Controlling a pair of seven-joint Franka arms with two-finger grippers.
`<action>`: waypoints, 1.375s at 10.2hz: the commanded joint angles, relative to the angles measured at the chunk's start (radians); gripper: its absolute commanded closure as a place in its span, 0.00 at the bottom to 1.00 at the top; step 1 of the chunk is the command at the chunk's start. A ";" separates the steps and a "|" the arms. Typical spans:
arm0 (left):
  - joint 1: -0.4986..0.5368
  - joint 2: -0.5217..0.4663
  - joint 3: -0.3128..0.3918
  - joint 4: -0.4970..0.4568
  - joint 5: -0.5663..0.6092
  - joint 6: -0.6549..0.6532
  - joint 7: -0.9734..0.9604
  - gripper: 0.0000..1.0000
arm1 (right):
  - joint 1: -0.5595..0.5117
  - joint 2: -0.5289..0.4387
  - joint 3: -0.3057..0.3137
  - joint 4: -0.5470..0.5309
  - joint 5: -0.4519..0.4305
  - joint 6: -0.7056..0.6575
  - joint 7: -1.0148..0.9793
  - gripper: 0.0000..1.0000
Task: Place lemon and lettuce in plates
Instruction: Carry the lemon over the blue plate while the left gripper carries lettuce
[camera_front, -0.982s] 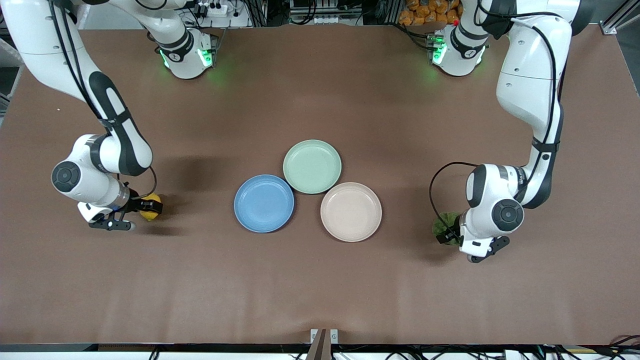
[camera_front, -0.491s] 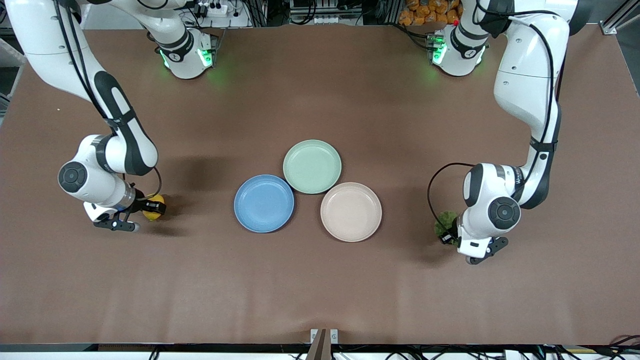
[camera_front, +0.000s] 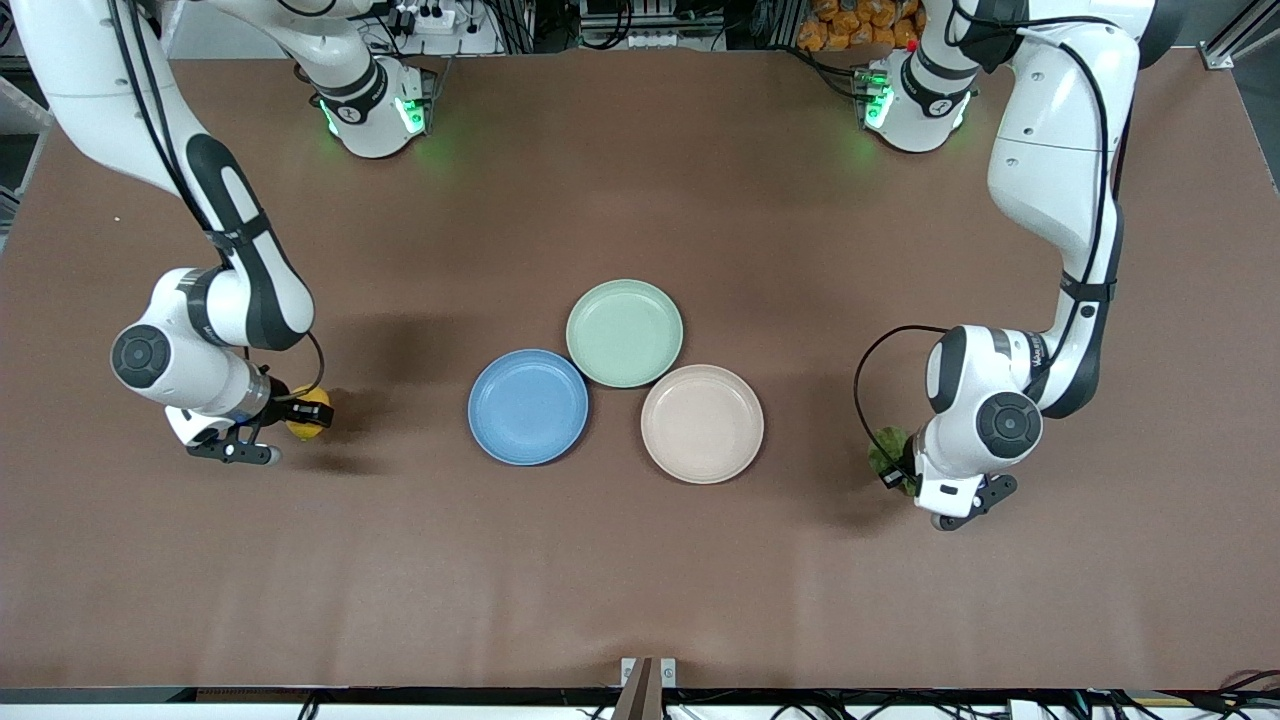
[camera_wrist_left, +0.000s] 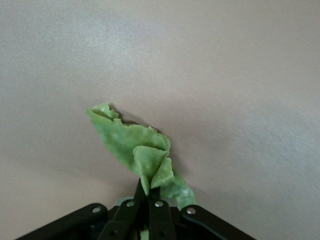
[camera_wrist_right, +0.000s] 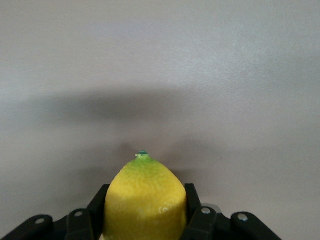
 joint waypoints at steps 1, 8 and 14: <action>-0.030 -0.067 0.008 -0.007 0.027 -0.074 -0.077 1.00 | 0.063 -0.075 -0.003 0.001 0.015 -0.076 0.074 0.98; -0.181 -0.131 -0.002 0.001 -0.008 -0.086 -0.213 1.00 | 0.341 -0.053 -0.005 0.060 0.180 -0.081 0.263 1.00; -0.343 -0.112 -0.009 0.044 -0.040 -0.031 -0.398 1.00 | 0.495 0.104 -0.020 0.192 0.176 -0.043 0.400 1.00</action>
